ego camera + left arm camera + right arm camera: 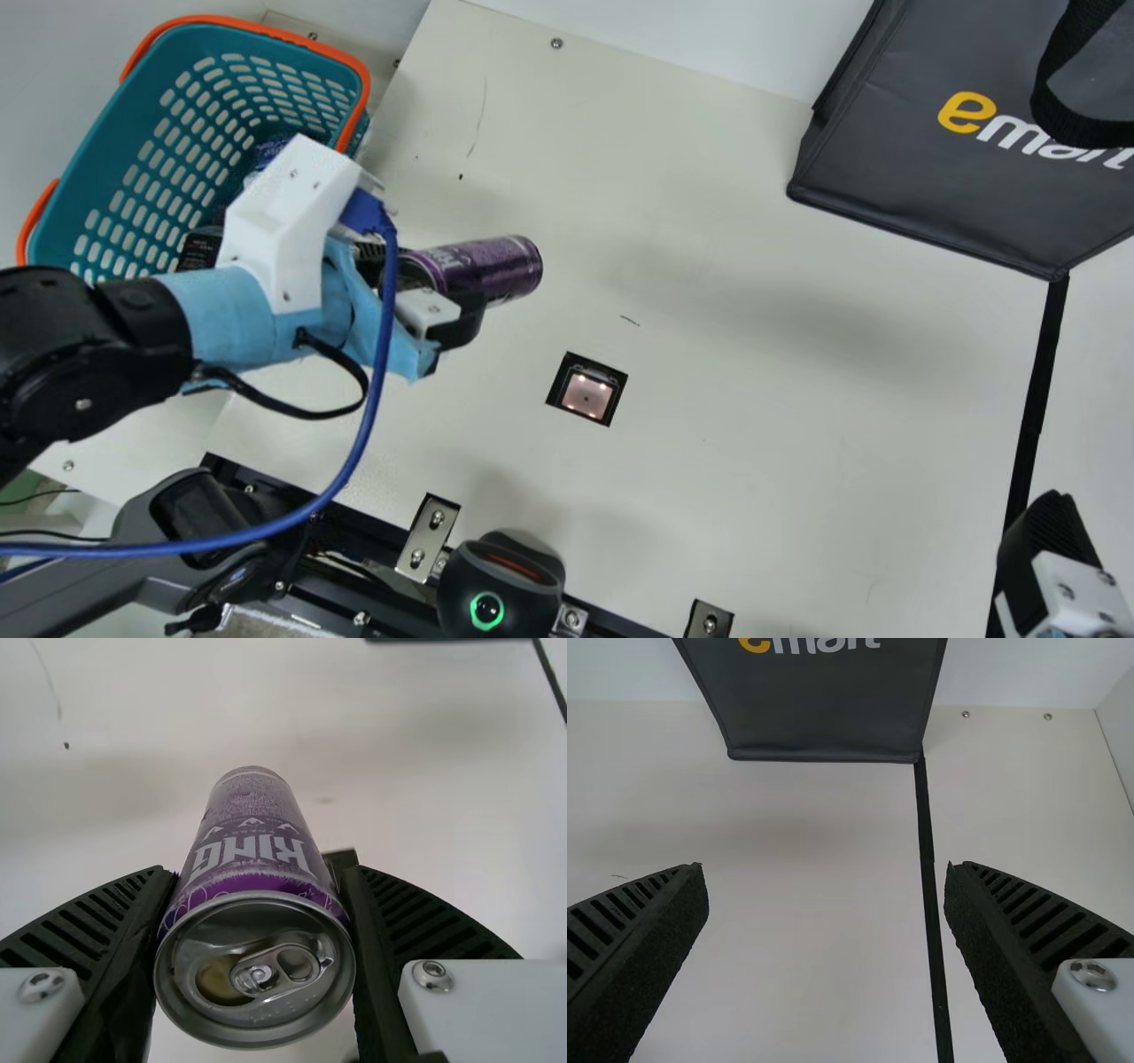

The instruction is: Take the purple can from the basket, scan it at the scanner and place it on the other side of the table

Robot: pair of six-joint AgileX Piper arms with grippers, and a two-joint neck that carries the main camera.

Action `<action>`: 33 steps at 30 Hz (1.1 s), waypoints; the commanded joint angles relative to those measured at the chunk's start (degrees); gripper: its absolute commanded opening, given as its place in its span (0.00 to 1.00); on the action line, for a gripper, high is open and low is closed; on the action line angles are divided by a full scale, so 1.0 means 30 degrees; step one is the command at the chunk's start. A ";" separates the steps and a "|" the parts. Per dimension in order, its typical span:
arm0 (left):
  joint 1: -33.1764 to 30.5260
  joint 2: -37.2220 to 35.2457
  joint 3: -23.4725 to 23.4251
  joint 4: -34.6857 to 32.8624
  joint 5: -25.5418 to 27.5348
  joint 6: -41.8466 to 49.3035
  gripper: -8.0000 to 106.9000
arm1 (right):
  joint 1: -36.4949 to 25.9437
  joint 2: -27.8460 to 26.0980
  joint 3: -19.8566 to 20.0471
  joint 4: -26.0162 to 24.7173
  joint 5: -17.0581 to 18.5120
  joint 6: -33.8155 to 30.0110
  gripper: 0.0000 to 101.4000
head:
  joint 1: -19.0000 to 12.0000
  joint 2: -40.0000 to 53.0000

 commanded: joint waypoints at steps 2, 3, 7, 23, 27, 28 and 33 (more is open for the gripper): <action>-0.0118 0.0020 -0.0025 -0.0136 0.0551 0.0318 0.00 | 0.0000 0.0000 0.0000 0.0000 0.0000 0.0000 0.94 | -0.0553 0.0046; -0.0138 0.0047 -0.0052 -0.0167 0.0719 0.0436 0.00 | 0.0000 0.0000 0.0000 0.0000 0.0000 0.0000 0.94 | -0.0553 0.0046; -0.0205 0.0332 -0.0205 -0.0301 0.1433 0.0880 0.00 | 0.0000 0.0000 0.0000 0.0000 0.0000 0.0000 0.94 | -0.0553 0.0046; -0.3214 0.2003 -0.0904 0.0379 0.2182 0.0137 0.00 | 0.0000 0.0000 0.0000 0.0000 0.0000 0.0000 0.94 | -0.0553 0.0046; -0.4360 0.2685 -0.1146 0.0772 0.2051 -0.0339 0.00 | 0.0000 0.0000 0.0000 0.0000 0.0000 0.0000 0.94 | -0.0553 0.0046; -0.4631 0.2867 -0.1207 0.0878 0.2006 -0.0474 0.00 | 0.0000 0.0000 0.0000 0.0000 0.0000 0.0000 0.94 | -0.0553 0.0046; -0.5762 0.3855 -0.1594 0.1362 0.1888 -0.0962 0.00 | 0.0000 0.0000 0.0000 0.0000 0.0000 0.0000 0.94 | -0.0553 0.0046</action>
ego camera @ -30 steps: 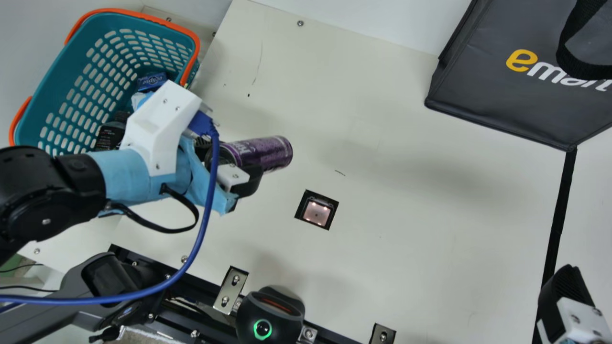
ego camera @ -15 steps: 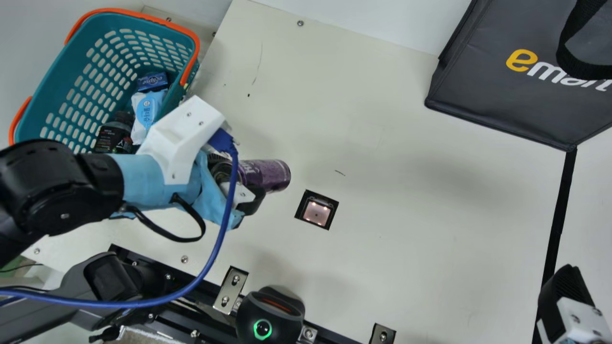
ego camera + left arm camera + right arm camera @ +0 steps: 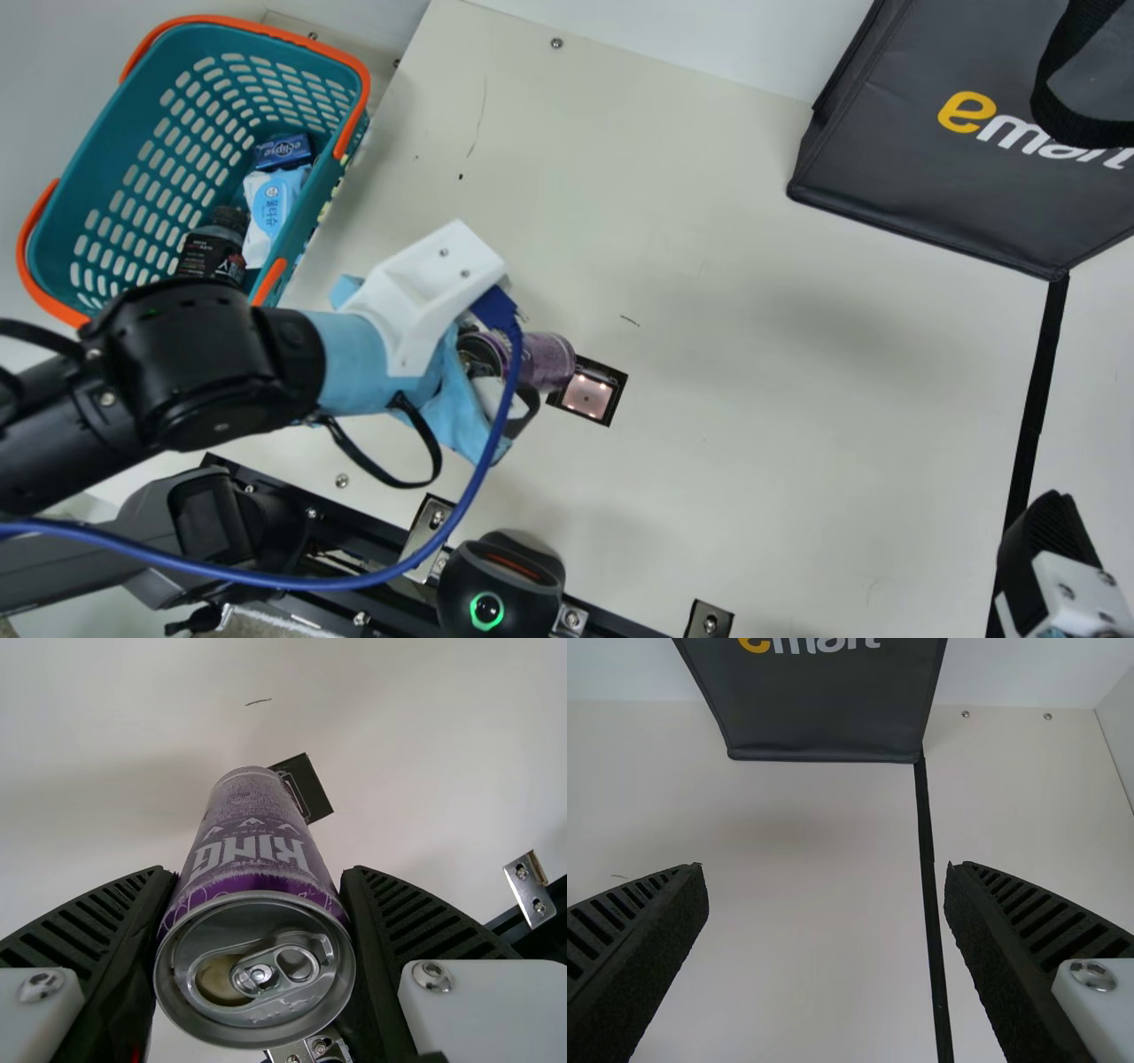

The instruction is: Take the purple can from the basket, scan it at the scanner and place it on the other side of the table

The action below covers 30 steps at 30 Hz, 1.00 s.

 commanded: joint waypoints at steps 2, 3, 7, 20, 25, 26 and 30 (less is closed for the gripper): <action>-0.0639 0.0634 -0.0221 0.0219 -0.0004 -0.0164 0.00 | 0.0000 0.0000 0.0000 0.0000 0.0000 0.0000 0.94 | -0.0553 0.0076; -0.0798 0.0842 -0.0312 0.0277 0.0016 -0.0215 0.00 | 0.0000 0.0000 0.0000 0.0000 0.0000 0.0000 0.94 | -0.0553 0.0076; -0.1285 0.1658 -0.0778 0.0414 0.0188 -0.0317 0.00 | 0.0000 0.0000 0.0000 0.0000 0.0000 0.0000 0.94 | -0.0553 0.0076; -0.1673 0.3955 -0.2875 0.0337 0.1906 0.0372 0.00 | 0.0000 0.0000 0.0000 0.0000 0.0000 0.0000 0.94 | -0.0553 0.0076; -0.1515 0.4604 -0.3572 0.0101 0.2535 0.0743 0.00 | 0.0000 0.0000 0.0000 0.0000 0.0000 0.0000 0.94 | -0.0553 0.0076; -0.1473 0.4732 -0.3636 0.0059 0.2567 0.0819 0.00 | 0.0000 0.0000 0.0000 0.0000 0.0000 0.0000 0.94 | -0.0553 0.0076; -0.1361 0.5198 -0.3689 -0.0149 0.2567 0.1061 0.00 | 0.0000 0.0000 0.0000 0.0000 0.0000 0.0000 0.94 | -0.0553 0.0076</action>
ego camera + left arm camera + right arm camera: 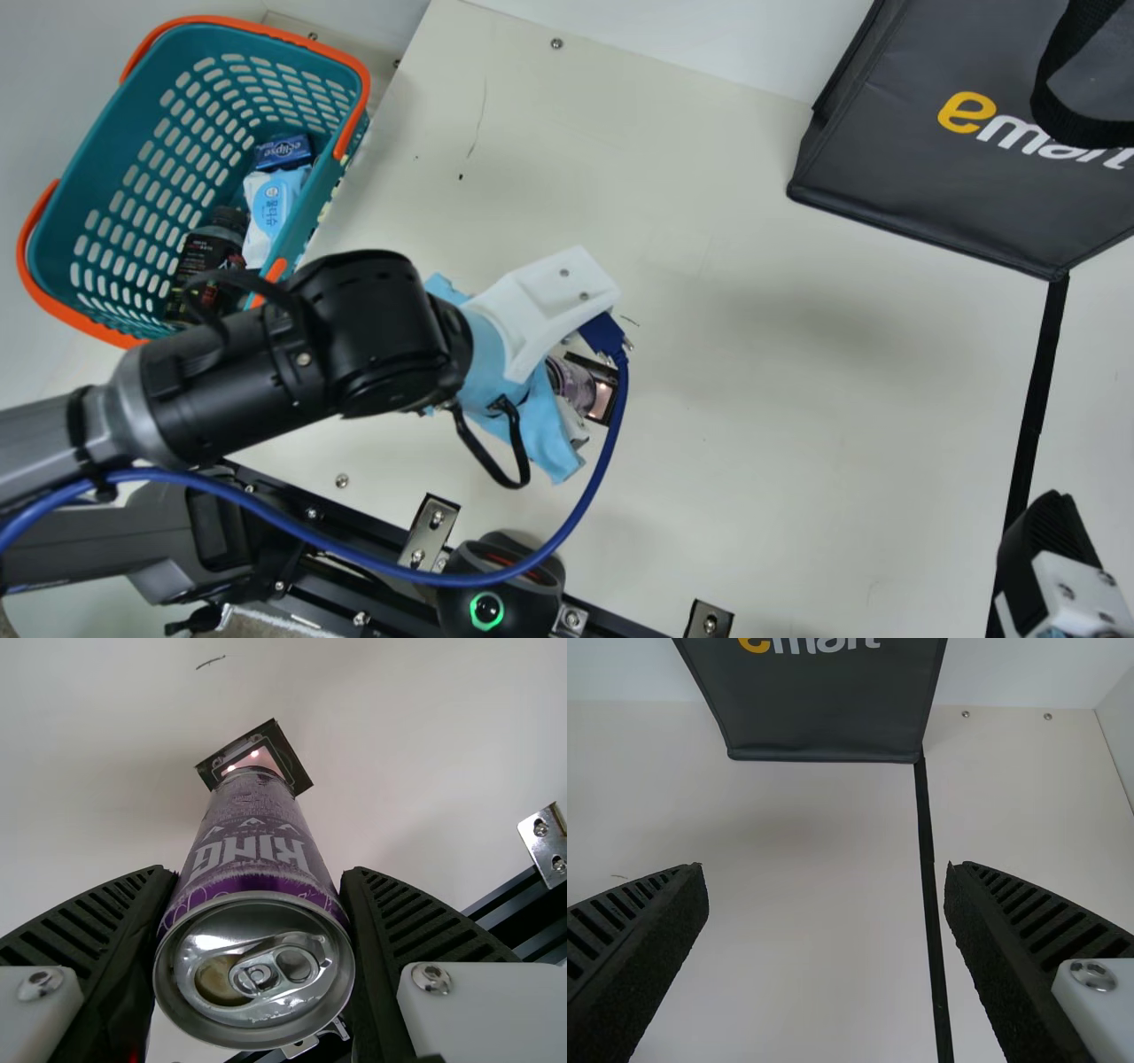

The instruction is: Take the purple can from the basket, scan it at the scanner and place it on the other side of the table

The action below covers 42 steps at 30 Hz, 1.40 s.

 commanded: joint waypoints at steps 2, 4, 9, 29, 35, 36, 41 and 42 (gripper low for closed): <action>0.0053 0.0322 -0.0045 -0.0114 0.0008 0.0138 0.00 | 0.0000 0.0000 0.0000 0.0000 0.0000 0.0000 0.94 | -0.0553 0.0046; 0.0079 0.0525 -0.0060 -0.0184 0.0008 0.0209 0.00 | 0.0000 0.0000 0.0000 0.0000 0.0000 0.0000 0.94 | -0.0553 0.0046; 0.0123 0.0983 -0.0124 -0.0341 0.0008 0.0315 0.00 | 0.0000 0.0000 0.0000 0.0000 -0.0003 0.0000 0.94 | -0.0553 0.0046; 0.0208 0.2070 -0.0614 -0.0535 -0.0088 0.0248 0.29 | 0.0000 0.0000 0.0000 0.0000 -0.0003 0.0000 0.94 | -0.0553 0.0046; 0.0124 0.2267 -0.0371 -0.0466 -0.0532 0.0168 0.41 | 0.0000 0.0000 0.0000 0.0000 -0.0003 0.0000 0.94 | -0.0553 0.0046; 0.0110 0.2308 -0.0323 -0.0454 -0.0615 0.0149 0.42 | 0.0000 0.0000 0.0000 0.0000 -0.0003 0.0000 0.94 | -0.0553 0.0046; 0.0060 0.2472 -0.0019 -0.0382 -0.0997 0.0032 0.46 | 0.0000 0.0000 0.0000 0.0000 0.0015 0.0000 0.94 | -0.0553 0.0046; 0.0043 0.2499 0.0042 -0.0354 -0.1067 -0.0011 0.49 | 0.0000 0.0000 0.0000 0.0000 0.0015 0.0000 0.94 | -0.0553 0.0046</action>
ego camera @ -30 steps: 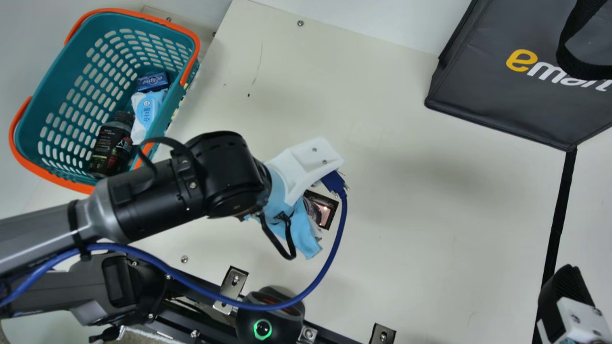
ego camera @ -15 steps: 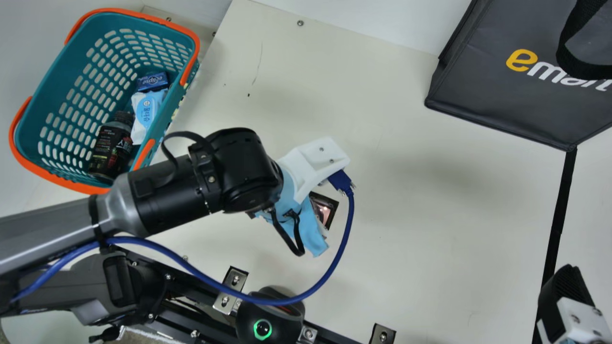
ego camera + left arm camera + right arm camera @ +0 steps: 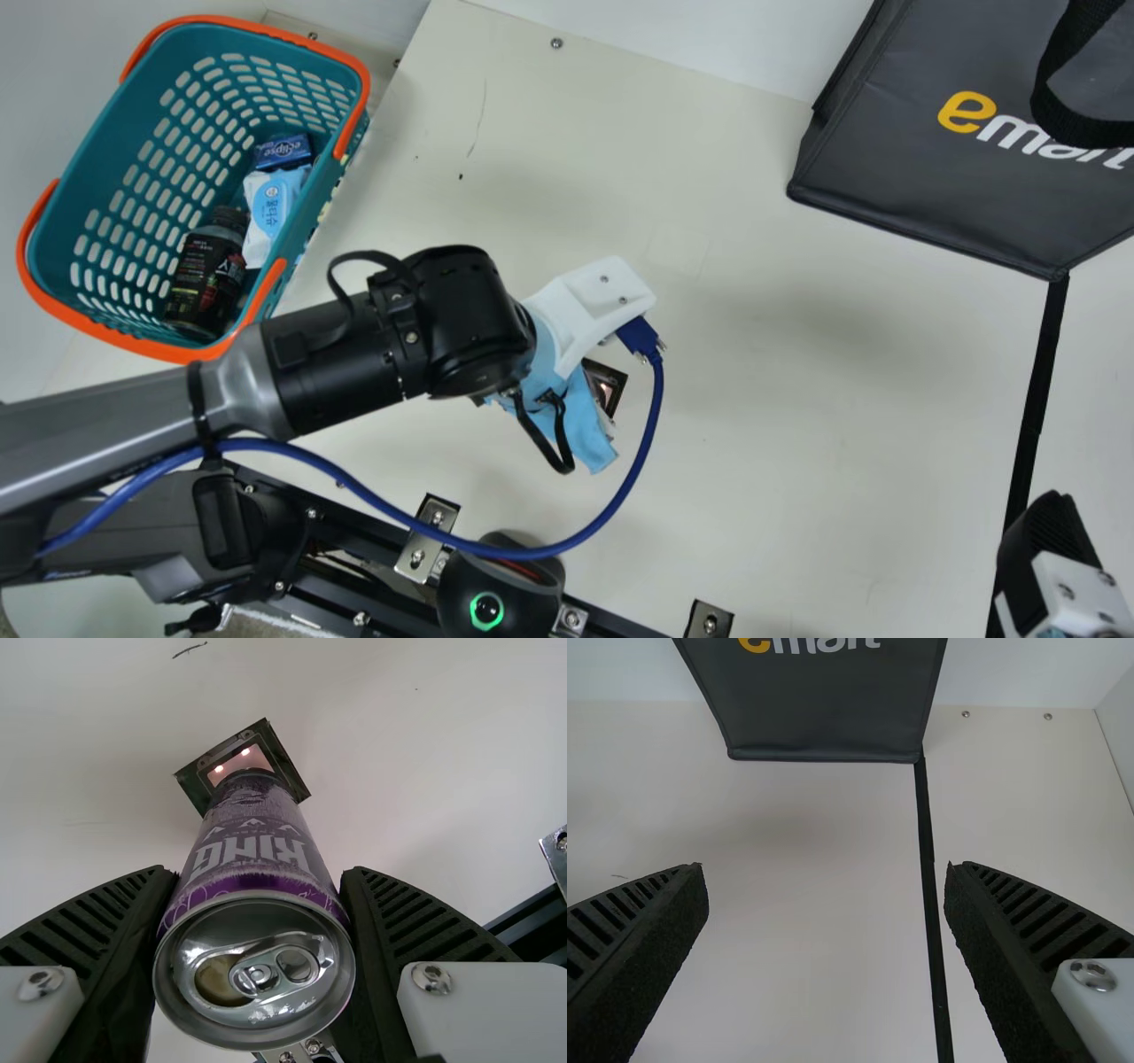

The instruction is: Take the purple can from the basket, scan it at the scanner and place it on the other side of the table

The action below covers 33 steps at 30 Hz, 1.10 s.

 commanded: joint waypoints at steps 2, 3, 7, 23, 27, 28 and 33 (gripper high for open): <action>-0.0036 0.0127 0.0180 0.0069 -0.0084 -0.0079 0.55 | 0.0000 0.0000 0.0000 0.0000 0.0000 0.0000 0.94 | -0.0553 0.0046; -0.0047 0.0143 0.0230 0.0094 -0.0141 -0.0121 0.58 | 0.0000 0.0000 0.0000 0.0000 0.0000 0.0000 0.94 | -0.0553 0.0046; -0.0087 0.0186 0.0331 0.0200 -0.0296 -0.0302 0.70 | 0.0000 0.0000 0.0000 0.0000 0.0000 0.0000 0.94 | -0.0553 0.0046; -0.0286 0.0185 0.0439 0.0539 -0.0560 -0.0880 0.85 | 0.0000 0.0000 0.0000 0.0000 0.0000 0.0000 0.94 | -0.0553 0.0046; -0.0375 0.0155 0.0463 0.0596 -0.0559 -0.0949 0.85 | 0.0000 0.0000 0.0000 0.0000 -0.0019 0.0000 0.94 | -0.0553 0.0046; -0.0400 0.0140 0.0474 0.0613 -0.0556 -0.0964 0.85 | 0.0000 0.0000 0.0000 0.0000 -0.0009 0.0000 0.94 | -0.0553 0.0046; -0.0492 -0.0120 0.0732 0.0719 -0.0562 -0.0923 0.85 | 0.0000 0.0000 0.0000 0.0000 -0.0009 0.0000 0.94 | -0.0553 0.0046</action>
